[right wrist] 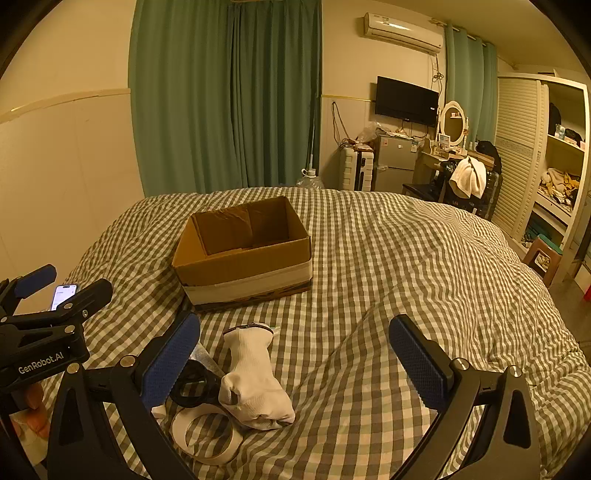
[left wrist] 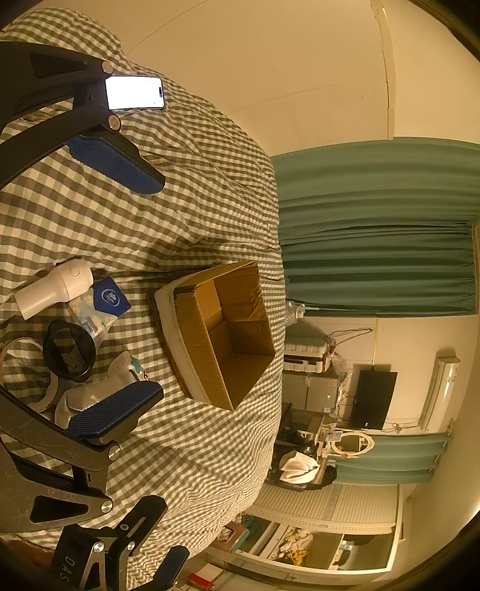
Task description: Organize objects
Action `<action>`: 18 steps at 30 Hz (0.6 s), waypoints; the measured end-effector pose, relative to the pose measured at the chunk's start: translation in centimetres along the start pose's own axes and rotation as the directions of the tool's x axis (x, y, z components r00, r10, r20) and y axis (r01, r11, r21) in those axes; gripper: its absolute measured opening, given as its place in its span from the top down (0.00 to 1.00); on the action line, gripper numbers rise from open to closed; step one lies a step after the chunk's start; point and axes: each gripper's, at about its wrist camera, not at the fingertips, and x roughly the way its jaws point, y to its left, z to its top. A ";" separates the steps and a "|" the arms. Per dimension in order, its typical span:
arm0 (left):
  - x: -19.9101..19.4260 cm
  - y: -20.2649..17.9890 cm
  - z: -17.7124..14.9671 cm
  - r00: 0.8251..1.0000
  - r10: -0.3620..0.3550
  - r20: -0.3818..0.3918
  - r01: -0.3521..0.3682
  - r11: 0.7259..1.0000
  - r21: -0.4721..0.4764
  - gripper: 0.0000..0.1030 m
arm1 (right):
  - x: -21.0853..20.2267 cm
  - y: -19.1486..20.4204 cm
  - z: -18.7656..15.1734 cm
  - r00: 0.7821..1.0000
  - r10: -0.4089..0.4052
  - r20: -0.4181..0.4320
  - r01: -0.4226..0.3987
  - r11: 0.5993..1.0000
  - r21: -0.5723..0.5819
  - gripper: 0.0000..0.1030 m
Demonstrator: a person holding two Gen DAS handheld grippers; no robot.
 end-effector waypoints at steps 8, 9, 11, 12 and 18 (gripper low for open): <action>0.0 0.0 0.0 1.000 0.001 0.000 -0.001 1.000 0.000 0.00 | 0.1 0.2 -0.1 1.000 0.001 -0.001 -0.001 1.000 -0.001 0.00; 0.0 0.1 0.0 1.000 0.002 0.000 -0.002 1.000 0.000 0.00 | 0.1 0.2 -0.1 1.000 0.001 -0.001 -0.001 1.000 -0.001 0.00; 0.0 0.1 0.1 1.000 0.001 0.000 -0.001 1.000 -0.002 0.00 | 0.1 0.2 -0.1 1.000 0.001 -0.001 -0.001 1.000 -0.001 0.00; 0.0 0.1 0.0 1.000 0.001 0.001 -0.001 1.000 -0.003 0.00 | 0.1 0.2 -0.1 1.000 0.002 -0.001 -0.002 1.000 -0.001 0.00; -0.2 0.1 0.2 1.000 0.003 0.003 -0.003 1.000 -0.001 0.00 | 0.1 0.2 -0.1 1.000 0.003 -0.001 -0.003 1.000 -0.002 0.00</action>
